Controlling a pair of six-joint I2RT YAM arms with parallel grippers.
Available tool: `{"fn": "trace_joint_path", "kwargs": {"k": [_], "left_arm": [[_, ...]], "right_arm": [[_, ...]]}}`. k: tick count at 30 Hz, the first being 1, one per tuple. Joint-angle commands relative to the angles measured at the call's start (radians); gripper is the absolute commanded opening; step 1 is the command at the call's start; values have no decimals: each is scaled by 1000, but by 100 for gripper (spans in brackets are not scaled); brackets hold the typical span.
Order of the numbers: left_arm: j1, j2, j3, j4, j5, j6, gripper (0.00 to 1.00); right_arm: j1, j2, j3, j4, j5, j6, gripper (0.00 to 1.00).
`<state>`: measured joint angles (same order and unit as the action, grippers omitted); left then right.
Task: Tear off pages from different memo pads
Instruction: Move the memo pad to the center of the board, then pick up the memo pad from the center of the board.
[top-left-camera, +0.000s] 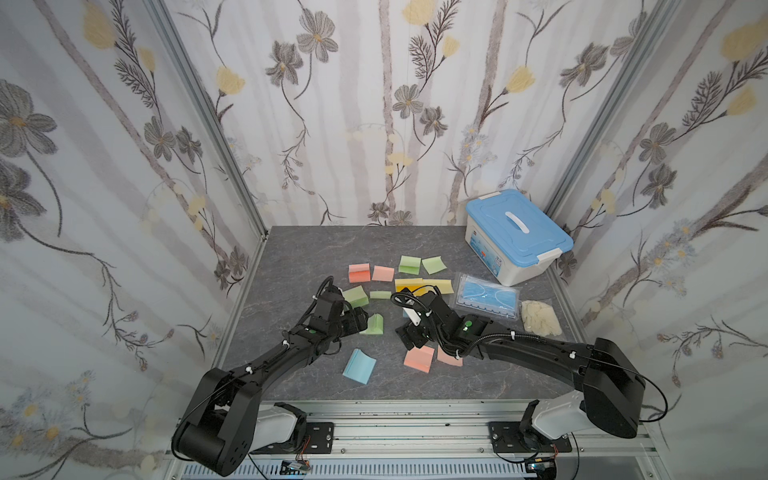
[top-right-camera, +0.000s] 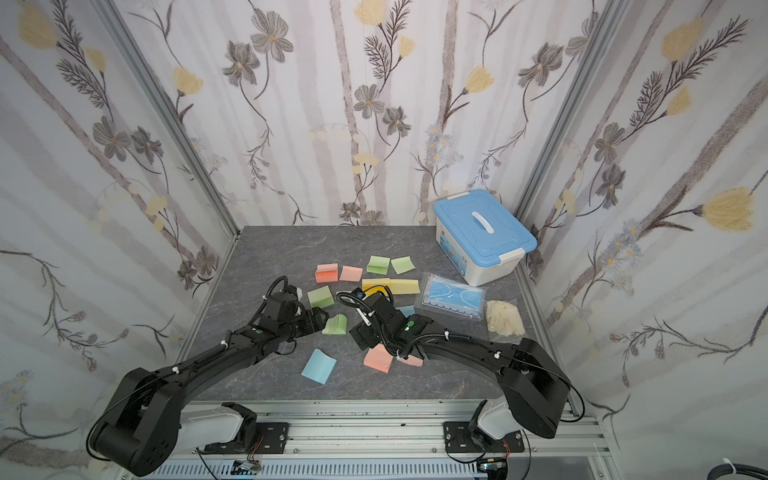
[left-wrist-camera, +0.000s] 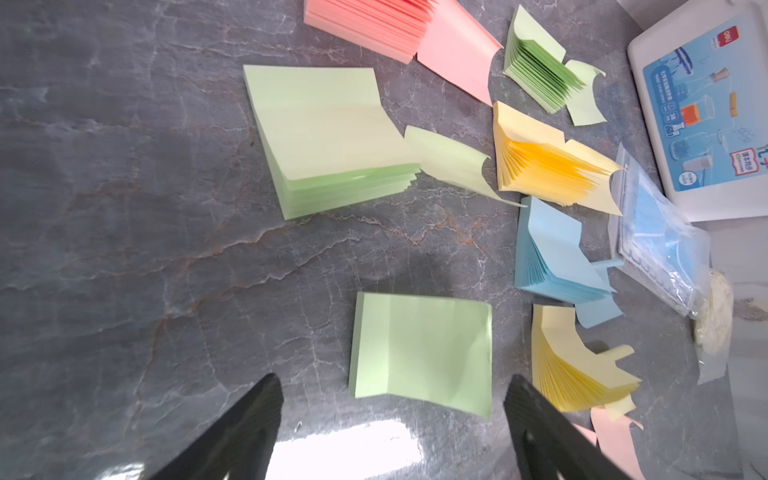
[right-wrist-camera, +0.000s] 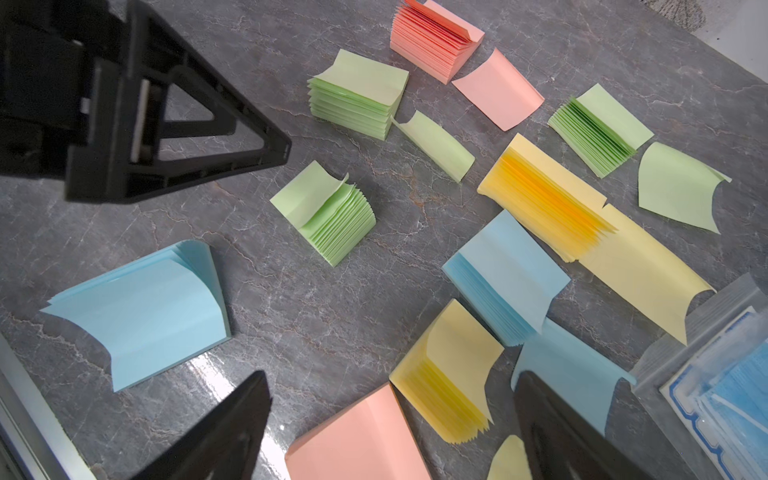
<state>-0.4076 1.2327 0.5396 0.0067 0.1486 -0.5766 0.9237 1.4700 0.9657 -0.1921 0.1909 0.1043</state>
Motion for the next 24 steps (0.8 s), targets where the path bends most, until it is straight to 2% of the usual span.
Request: {"fn": "trace_joint_path", "kwargs": {"k": [1, 4, 9, 16, 24], "left_arm": [[-9, -35, -10, -24, 45, -20, 93], [-42, -35, 1, -15, 44, -35, 94], [-87, 19, 41, -21, -21, -13, 93], [-96, 108, 60, -20, -72, 15, 82], [-105, 143, 69, 18, -57, -1, 81]], "right_arm": [[1, 1, -1, 0, 21, -9, 94], [1, 14, 3, 5, 12, -8, 94], [0, 22, 5, 3, 4, -6, 94], [-31, 7, -10, 3, 12, -12, 95], [-37, 2, -13, 0, 16, -16, 95]]}}
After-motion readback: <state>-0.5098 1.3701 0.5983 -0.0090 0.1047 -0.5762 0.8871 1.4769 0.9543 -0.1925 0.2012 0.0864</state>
